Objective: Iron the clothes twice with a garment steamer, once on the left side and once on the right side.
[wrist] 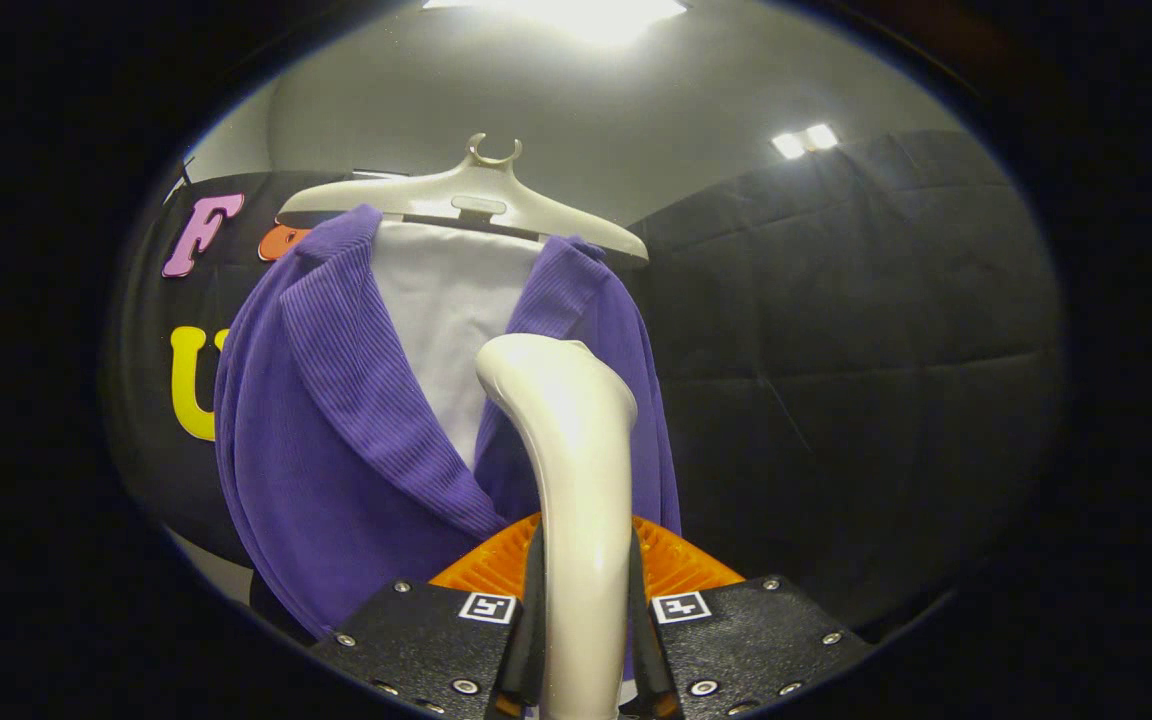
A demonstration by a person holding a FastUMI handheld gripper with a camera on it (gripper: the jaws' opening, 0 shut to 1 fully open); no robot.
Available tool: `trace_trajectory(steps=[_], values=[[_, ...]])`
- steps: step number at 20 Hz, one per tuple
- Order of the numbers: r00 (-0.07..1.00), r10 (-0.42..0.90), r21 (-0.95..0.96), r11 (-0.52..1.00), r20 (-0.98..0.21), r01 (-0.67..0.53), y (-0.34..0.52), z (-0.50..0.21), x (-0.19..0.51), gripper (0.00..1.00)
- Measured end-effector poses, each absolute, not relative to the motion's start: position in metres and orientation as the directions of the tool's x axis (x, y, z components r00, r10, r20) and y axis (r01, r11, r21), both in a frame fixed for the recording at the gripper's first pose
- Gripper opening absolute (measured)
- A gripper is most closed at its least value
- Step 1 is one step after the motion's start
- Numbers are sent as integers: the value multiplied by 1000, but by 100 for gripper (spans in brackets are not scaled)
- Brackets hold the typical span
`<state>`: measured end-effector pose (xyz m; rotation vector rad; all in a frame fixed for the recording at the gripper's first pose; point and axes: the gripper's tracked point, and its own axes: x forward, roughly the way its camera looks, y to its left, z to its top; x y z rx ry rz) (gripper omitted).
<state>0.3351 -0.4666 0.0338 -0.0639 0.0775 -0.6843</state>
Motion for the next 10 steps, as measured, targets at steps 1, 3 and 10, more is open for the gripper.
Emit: trace_trajectory(steps=[1, 3, 10], values=[[770, -635, -79, 772, -66, 630, -467, 24, 333, 35], [765, -636, -81, 772, -100, 631, -469, 3, 329, 35], [744, -642, -88, 765, -187, 638, -470, -55, 311, 35]])
